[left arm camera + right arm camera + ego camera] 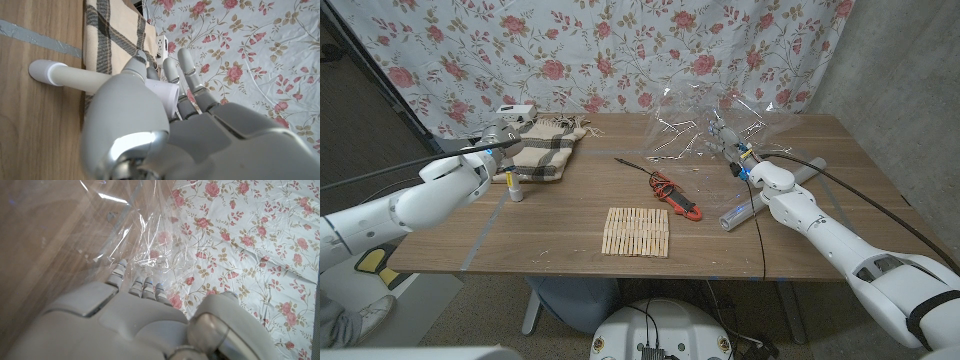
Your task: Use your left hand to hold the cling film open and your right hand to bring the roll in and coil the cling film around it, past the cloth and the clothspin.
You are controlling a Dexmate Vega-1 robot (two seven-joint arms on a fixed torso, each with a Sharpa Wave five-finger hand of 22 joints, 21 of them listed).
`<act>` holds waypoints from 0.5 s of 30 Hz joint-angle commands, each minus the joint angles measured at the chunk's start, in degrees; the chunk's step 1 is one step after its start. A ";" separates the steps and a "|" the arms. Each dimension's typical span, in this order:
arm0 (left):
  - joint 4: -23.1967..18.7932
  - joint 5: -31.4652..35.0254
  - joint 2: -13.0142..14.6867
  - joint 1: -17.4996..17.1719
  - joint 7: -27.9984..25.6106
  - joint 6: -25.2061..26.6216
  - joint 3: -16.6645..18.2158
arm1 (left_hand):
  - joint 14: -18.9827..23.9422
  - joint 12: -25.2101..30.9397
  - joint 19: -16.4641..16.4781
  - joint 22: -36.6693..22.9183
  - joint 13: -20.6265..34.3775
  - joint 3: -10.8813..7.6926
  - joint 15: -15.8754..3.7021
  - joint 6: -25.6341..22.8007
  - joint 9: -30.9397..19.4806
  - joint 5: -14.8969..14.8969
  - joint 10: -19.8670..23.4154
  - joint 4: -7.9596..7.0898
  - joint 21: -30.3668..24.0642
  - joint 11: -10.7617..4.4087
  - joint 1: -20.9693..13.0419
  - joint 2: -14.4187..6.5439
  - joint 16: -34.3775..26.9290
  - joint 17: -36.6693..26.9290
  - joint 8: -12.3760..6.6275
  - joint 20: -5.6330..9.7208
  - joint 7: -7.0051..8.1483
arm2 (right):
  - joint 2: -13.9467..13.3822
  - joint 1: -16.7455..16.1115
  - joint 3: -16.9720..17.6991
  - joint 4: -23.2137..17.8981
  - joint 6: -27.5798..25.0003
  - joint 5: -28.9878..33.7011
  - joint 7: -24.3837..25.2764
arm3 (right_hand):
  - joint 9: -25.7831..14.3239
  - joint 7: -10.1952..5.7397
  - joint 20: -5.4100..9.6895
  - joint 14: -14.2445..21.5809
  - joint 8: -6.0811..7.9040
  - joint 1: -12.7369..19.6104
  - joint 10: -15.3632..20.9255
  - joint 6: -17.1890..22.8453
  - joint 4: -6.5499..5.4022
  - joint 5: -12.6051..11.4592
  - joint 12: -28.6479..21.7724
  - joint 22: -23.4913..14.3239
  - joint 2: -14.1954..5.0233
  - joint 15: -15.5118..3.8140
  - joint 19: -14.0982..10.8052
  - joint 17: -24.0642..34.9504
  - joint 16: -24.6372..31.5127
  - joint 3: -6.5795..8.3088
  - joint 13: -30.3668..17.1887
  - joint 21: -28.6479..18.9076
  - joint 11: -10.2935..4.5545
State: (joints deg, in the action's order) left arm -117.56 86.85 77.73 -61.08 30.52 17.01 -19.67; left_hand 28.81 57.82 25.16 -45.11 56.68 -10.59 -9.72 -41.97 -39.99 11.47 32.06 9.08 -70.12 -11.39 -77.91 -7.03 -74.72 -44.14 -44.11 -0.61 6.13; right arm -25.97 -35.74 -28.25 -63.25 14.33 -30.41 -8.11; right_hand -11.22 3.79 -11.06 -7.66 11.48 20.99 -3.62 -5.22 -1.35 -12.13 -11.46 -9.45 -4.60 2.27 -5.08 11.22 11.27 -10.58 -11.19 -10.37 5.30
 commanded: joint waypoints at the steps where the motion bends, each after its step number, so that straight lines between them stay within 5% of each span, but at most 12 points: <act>1: 0.04 -0.72 -1.12 0.33 -1.16 0.83 -0.16 | 1.46 2.77 0.19 -0.78 2.89 1.09 -0.24 0.56 -3.21 0.52 2.01 -0.09 -4.53 -0.10 -0.56 0.67 -3.27 -0.41 -3.18 0.06 0.13 | -0.28 -0.15 0.13 -0.38 0.08 -0.04 -0.11 | -0.09 -0.17 0.14 -0.45 0.08 0.07 -0.24 0.18 0.14 0.11 -0.22 -0.23 -0.40 -0.14 -0.01 -0.01 0.26 0.15 -0.19 -0.39 -0.06; 5: 0.24 -1.02 -1.65 0.05 -2.34 1.88 -0.06 | 4.98 5.70 3.03 -0.69 5.93 2.02 -1.54 3.58 -8.90 0.28 4.07 -0.06 -10.84 -0.52 -1.61 1.10 -8.07 -1.17 -7.30 1.61 0.98 | -0.30 -0.24 0.21 -0.42 0.04 -0.28 -0.33 | -0.09 -0.17 0.16 -0.45 0.08 0.08 -0.18 0.18 0.16 0.12 -0.25 -0.23 -0.43 -0.16 -0.01 -0.01 0.26 0.18 -0.19 -0.38 0.03; 10: 0.27 -0.34 -2.88 0.69 -0.71 2.67 -0.46 | 10.94 10.08 7.25 1.27 9.78 2.86 -1.72 5.04 -18.20 0.08 8.11 -0.20 -17.57 -0.65 -2.64 1.78 -13.85 -3.08 -13.81 4.45 3.98 | -0.45 -0.30 0.15 -0.50 0.08 -0.17 -0.43 | -0.09 -0.16 0.19 -0.47 0.06 0.07 -0.16 0.15 0.18 0.13 -0.26 -0.23 -0.42 -0.18 -0.01 -0.01 0.25 0.18 -0.19 -0.38 0.05; 15: 0.21 0.20 -4.61 1.42 0.20 3.58 -0.85 | 17.82 17.42 11.73 4.88 13.79 3.96 -1.78 3.02 -24.51 -0.24 12.89 -1.19 -19.41 -0.70 0.01 1.99 -15.64 -10.86 -18.57 7.04 5.50 | -0.43 -0.63 0.36 -0.57 0.09 -0.57 -0.48 | -0.09 -0.20 0.17 -0.44 0.07 0.09 -0.13 0.18 0.20 0.13 -0.27 -0.23 -0.46 -0.18 -0.03 -0.01 0.27 0.21 -0.19 -0.38 0.04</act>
State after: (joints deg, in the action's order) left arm -117.46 86.17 76.26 -60.91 29.40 18.87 -19.65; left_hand 43.49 71.68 34.70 -41.82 69.03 -7.07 -11.62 -37.47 -61.92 11.47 42.64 8.03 -89.00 -12.07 -79.29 -4.93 -89.98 -51.24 -60.57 5.36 11.10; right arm -26.28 -35.96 -28.11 -63.62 14.43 -30.56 -8.36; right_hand -11.22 3.79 -11.05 -7.66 11.48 20.96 -3.62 -5.22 -1.17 -12.13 -11.46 -9.45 -4.57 2.27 -5.08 11.22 11.27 -10.40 -11.19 -10.37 5.30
